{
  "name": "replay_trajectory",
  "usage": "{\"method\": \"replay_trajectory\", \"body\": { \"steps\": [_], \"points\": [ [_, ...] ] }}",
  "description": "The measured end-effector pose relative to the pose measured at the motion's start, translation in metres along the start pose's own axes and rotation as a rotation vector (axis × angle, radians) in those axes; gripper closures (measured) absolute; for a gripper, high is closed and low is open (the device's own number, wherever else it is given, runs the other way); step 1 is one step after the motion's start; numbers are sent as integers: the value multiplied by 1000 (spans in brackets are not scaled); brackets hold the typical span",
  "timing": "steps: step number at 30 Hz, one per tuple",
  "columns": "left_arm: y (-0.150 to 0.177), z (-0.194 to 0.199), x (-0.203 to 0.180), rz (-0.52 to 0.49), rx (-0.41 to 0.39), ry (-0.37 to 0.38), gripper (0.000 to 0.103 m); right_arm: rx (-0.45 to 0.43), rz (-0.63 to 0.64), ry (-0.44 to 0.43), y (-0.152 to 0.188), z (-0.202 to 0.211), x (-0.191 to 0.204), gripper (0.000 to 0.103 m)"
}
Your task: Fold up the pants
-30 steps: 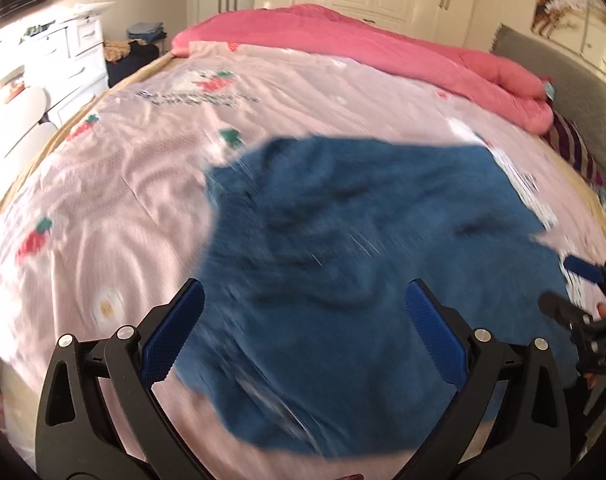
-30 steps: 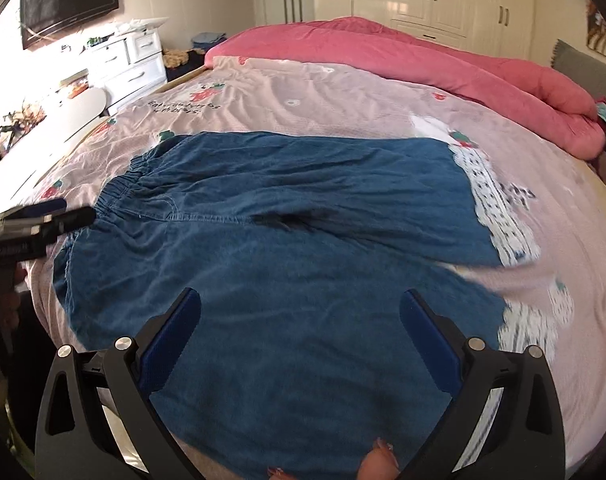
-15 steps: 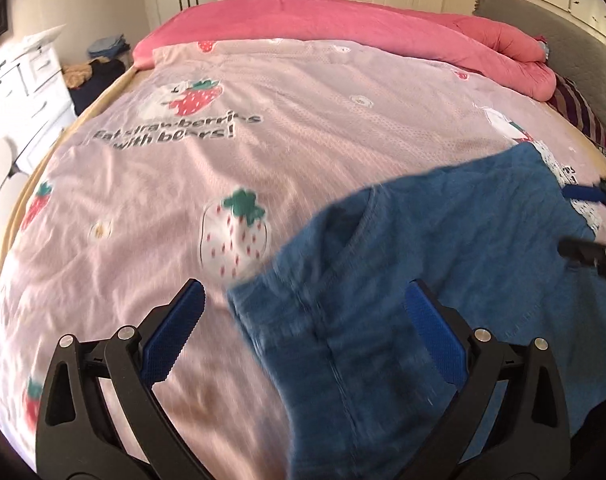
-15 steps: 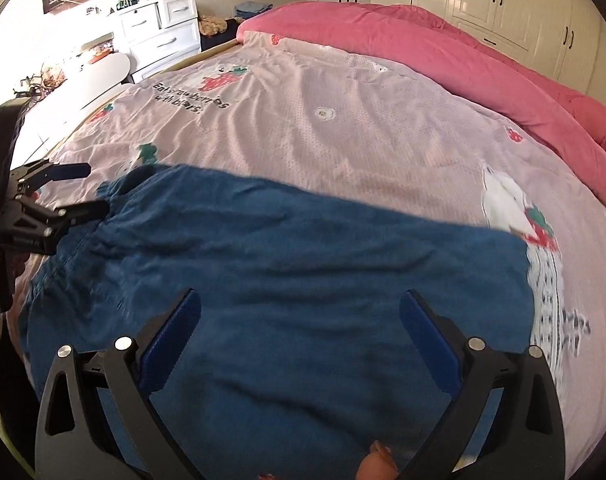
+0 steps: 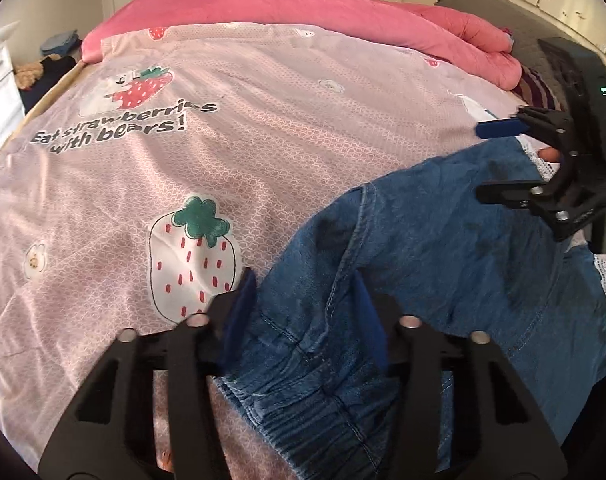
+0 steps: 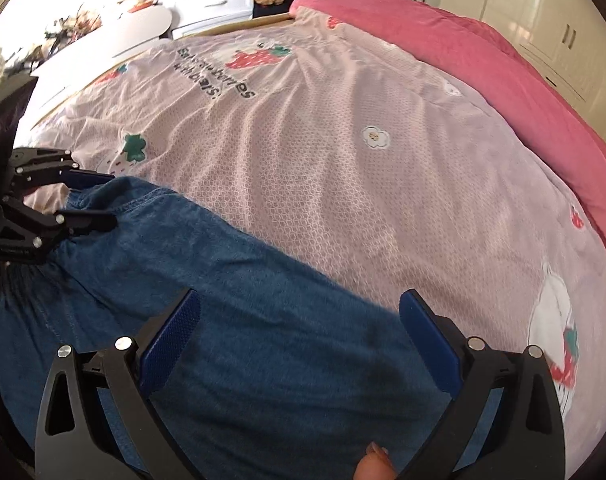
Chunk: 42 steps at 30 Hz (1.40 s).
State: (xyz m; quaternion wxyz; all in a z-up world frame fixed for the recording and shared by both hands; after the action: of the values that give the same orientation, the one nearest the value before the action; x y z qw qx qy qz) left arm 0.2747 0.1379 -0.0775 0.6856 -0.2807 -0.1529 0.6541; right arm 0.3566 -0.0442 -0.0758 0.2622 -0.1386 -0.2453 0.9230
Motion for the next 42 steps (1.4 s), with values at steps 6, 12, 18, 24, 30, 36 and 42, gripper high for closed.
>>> {"method": "replay_trajectory", "body": {
  "steps": [6,12,18,24,30,36,42],
  "points": [
    [-4,7,4,51,-36,60,95,21,76,-24,-10,-17,3,7],
    [-8,30,-4,35,-102,82,96,64,146,-62,-17,-33,19,69],
    [-4,32,-4,29,-105,54,96,-31,117,-50,-11,-2,29,99],
    [4,51,-11,22,-143,78,97,-148,86,-66,2,52,41,99],
    [12,90,-30,0,-230,112,97,-224,41,-92,29,101,63,99],
    [41,124,-46,7,-304,160,97,-270,32,-128,74,141,107,99],
    [77,148,-55,35,-325,179,97,-283,20,-145,107,161,152,99]
  ]
}}
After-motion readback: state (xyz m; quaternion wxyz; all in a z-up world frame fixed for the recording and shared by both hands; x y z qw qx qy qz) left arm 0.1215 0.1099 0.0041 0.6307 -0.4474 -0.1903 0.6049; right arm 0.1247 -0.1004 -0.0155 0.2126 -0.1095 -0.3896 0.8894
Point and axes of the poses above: each gripper's, at about its wrist camera, not at the fingertips, and z roughly against the way its jaws point, x to its left, y to its underside, the point moved 5 cm from there along -z, roughly the way its jaws point, and after that the axes turned 5 degrees about z, right-handed, at the moved point
